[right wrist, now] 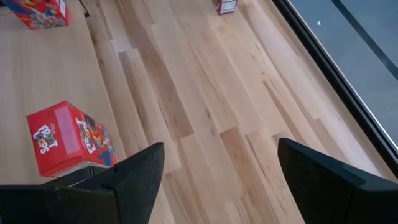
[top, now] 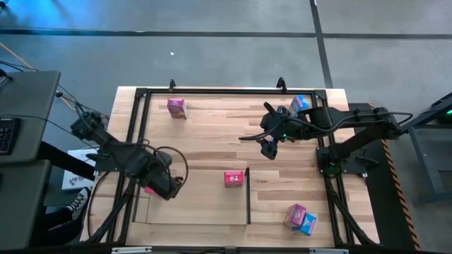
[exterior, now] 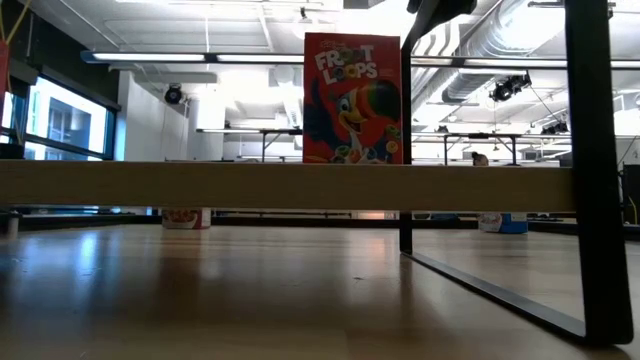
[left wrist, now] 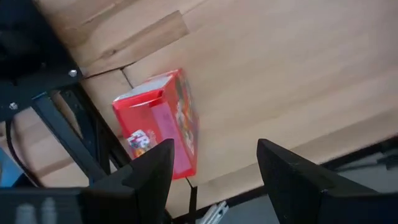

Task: Stack cereal on shelf
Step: Adjust the red cereal boxes on the shelf to be aligned together

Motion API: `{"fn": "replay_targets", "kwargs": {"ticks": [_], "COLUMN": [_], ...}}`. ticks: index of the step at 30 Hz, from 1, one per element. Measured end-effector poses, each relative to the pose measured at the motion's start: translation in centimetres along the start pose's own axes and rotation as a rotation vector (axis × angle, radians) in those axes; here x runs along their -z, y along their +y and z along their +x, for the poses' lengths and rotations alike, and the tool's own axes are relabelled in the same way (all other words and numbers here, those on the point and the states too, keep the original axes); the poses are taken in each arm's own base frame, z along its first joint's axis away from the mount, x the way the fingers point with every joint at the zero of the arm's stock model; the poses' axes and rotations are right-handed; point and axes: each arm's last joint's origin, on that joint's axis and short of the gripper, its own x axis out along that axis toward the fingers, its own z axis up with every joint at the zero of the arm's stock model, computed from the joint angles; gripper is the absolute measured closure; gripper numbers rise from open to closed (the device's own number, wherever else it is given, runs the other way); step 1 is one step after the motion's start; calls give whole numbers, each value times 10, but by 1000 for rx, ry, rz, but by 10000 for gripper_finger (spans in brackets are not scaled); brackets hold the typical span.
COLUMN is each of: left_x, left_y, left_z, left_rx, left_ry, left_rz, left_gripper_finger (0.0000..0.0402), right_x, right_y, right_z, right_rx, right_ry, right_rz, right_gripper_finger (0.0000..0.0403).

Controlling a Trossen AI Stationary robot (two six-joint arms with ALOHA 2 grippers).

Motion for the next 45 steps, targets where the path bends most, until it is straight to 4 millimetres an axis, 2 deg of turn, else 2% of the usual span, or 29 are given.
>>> {"fn": "replay_targets", "kwargs": {"ticks": [10, 19, 26, 35, 41, 45], "left_x": [10, 13, 14, 10, 8, 8], "left_y": [-6, 5, 12, 23, 37, 37], "left_z": [27, 16, 30, 17, 24, 24], "left_rx": [-117, -61, -121, -58, -84, -81], "left_ry": [15, -26, -7, -27, -22, -21], "left_rz": [-2, -58, -52, -52, -84, -78], "left_gripper_finger": [180, 182, 195, 198, 198, 198], "right_x": [0, 0, 0, 0, 0, 0], "right_y": [0, 0, 0, 0, 0, 0], "right_z": [0, 0, 0, 0, 0, 0], "right_rx": [-1, -1, 17, 16, 17, 17], "right_ry": [0, 0, -7, -7, -8, -8], "right_rz": [6, 3, 9, 9, 21, 28], "right_gripper_finger": [100, 100, 100, 100, 100, 100]}}
